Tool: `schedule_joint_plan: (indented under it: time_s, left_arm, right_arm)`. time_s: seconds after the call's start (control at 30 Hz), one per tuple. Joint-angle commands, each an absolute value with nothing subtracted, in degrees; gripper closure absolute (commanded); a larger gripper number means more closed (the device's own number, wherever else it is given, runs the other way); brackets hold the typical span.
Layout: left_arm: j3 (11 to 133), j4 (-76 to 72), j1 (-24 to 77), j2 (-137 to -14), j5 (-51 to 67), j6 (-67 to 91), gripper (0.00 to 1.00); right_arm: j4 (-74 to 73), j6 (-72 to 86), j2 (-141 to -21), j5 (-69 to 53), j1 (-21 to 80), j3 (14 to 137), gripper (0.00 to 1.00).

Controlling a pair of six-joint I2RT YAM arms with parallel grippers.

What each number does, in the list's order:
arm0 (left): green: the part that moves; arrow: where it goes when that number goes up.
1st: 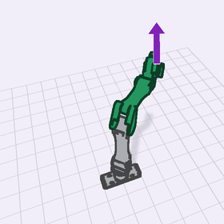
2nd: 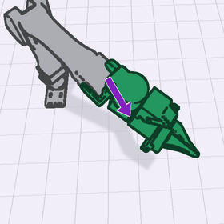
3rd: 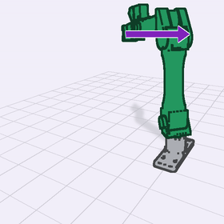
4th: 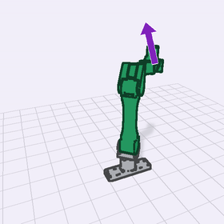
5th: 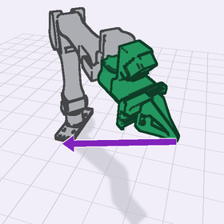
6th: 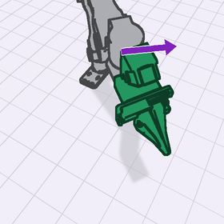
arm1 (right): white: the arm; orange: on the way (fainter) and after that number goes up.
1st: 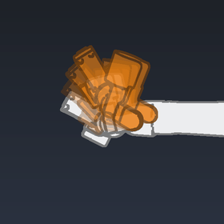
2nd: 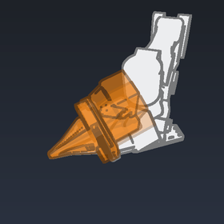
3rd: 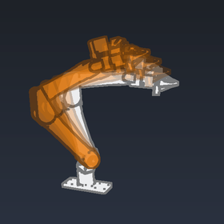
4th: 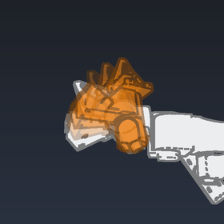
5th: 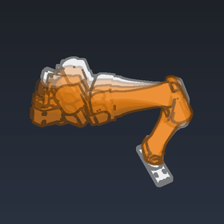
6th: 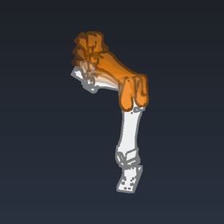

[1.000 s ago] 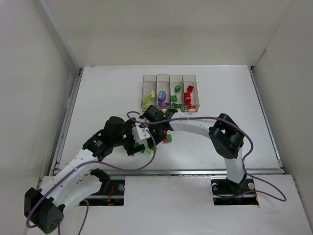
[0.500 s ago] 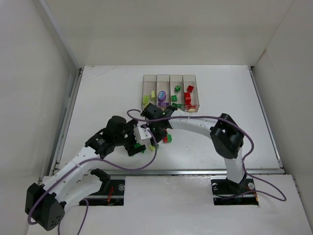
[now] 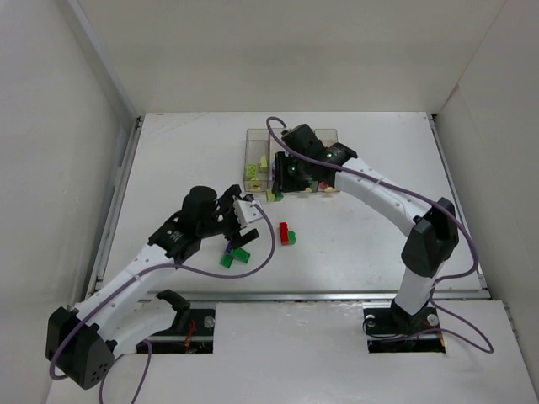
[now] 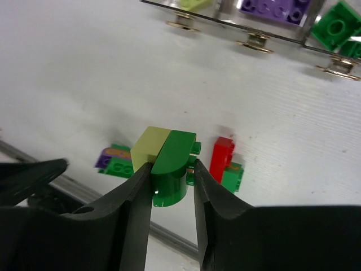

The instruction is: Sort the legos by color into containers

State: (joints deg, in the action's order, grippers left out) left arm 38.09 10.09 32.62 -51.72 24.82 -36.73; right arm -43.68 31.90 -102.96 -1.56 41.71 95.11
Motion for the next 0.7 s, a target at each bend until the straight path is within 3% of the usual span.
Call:
schedule_joint_plan:
  time_s: [0.0, 0.2, 0.6, 0.67]
  left_arm:
    - [41.9, 0.6, 32.5, -54.3, 24.1, -34.9, 0.16]
    - [45.7, -6.0, 32.5, -62.0, 22.2, -37.8, 0.16]
    - [50.5, -3.1, 32.5, -67.6, 23.3, -43.2, 0.55]
    - [51.1, -3.1, 32.5, -68.1, 23.8, -43.9, 0.74]
  right_arm:
    - [-40.3, 32.4, -101.0, -5.8, 43.2, 98.5, 1.0]
    - [-38.2, 29.4, -100.5, -10.0, 43.2, 99.1, 1.0]
    - [-36.3, 25.8, -99.9, -15.6, 41.6, 99.3, 1.0]
    - [-36.3, 25.3, -99.9, -16.1, 41.6, 99.3, 1.0]
